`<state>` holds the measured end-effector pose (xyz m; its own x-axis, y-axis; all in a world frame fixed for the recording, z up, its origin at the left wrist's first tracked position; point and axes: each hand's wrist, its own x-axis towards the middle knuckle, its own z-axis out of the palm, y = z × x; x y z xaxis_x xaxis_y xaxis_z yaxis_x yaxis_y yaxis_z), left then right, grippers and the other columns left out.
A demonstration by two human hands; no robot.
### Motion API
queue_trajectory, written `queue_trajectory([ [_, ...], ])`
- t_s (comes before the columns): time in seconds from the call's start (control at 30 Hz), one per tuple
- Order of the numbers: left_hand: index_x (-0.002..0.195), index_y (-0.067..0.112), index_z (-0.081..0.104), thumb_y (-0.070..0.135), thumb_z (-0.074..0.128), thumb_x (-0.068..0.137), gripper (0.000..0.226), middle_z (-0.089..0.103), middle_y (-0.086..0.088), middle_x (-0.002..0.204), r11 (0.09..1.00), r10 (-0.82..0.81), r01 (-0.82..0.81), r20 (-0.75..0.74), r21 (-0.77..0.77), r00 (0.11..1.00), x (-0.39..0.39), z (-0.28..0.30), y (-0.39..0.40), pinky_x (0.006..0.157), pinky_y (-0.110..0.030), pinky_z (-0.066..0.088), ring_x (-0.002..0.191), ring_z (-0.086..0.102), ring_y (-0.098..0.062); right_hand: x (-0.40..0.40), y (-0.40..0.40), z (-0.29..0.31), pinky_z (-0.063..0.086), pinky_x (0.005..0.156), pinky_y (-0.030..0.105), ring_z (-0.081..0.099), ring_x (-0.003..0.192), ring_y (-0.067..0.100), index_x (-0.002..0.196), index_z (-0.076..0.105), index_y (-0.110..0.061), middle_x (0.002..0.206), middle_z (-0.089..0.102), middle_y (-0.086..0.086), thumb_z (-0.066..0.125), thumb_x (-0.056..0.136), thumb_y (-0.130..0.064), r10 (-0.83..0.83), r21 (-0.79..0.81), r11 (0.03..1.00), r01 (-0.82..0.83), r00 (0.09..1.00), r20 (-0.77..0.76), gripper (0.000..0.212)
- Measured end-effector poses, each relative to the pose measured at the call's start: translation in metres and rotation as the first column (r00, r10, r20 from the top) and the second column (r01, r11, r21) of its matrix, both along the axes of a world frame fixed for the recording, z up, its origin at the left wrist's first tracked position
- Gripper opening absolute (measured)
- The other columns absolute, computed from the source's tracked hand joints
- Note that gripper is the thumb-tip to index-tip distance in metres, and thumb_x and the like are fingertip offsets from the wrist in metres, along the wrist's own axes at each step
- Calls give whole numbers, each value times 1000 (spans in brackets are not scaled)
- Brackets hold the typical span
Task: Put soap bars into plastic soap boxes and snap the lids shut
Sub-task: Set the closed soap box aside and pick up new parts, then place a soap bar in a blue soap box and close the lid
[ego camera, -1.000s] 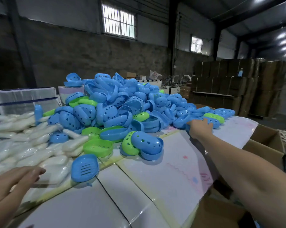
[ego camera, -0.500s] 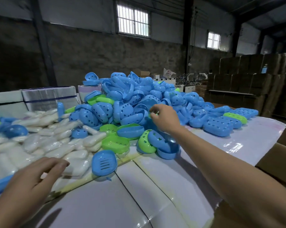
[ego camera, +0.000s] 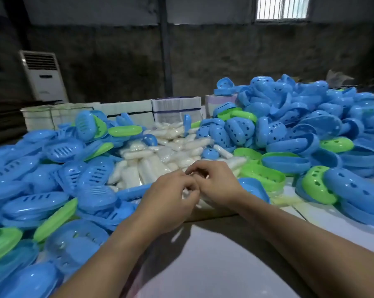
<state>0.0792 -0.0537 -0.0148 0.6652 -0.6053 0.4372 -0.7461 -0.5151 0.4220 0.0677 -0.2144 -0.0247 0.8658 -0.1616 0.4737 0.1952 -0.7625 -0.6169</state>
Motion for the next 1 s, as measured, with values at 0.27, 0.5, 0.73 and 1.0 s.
queue_trajectory([
  [0.27, 116, 34, 63, 34, 56, 91, 26, 56, 8, 116, 925, 353, -358, 56, 131, 934, 22, 18, 33, 82, -37, 43, 115, 50, -21, -2, -3, -4, 48, 72, 23, 60, 71, 6, 75, 65, -42, 71, 70, -7, 64, 80, -12, 17, -76, 997, -12, 997, 73, 30],
  [0.5, 147, 31, 39, 47, 54, 93, 58, 30, -7, 155, 703, 640, -528, -101, 476, 761, 53, 27, 82, 108, -52, 32, 142, 26, -43, -6, -1, -3, 40, 65, 12, 59, 73, 3, 76, 64, -44, 70, 69, -9, 66, 82, -10, 65, -114, 992, -54, 993, 96, 34],
  [0.73, 127, 32, 54, 53, 45, 91, 42, 47, -9, 146, 679, 662, -523, -123, 514, 739, 72, 23, 91, 111, -58, 35, 137, 39, -40, -8, 2, -3, 39, 65, 10, 59, 74, 2, 73, 62, -47, 73, 70, -7, 66, 83, -11, 87, -124, 989, -77, 993, 81, 37],
  [1.0, 127, 26, 55, 20, 52, 95, 33, 41, -9, 139, 700, 648, -546, -88, 462, 757, 71, 20, 94, 105, -49, 44, 128, 45, -40, -7, 0, -4, 43, 67, 14, 60, 76, 2, 72, 61, -47, 75, 71, -8, 65, 83, -12, 90, -132, 988, -78, 992, 85, 37],
])
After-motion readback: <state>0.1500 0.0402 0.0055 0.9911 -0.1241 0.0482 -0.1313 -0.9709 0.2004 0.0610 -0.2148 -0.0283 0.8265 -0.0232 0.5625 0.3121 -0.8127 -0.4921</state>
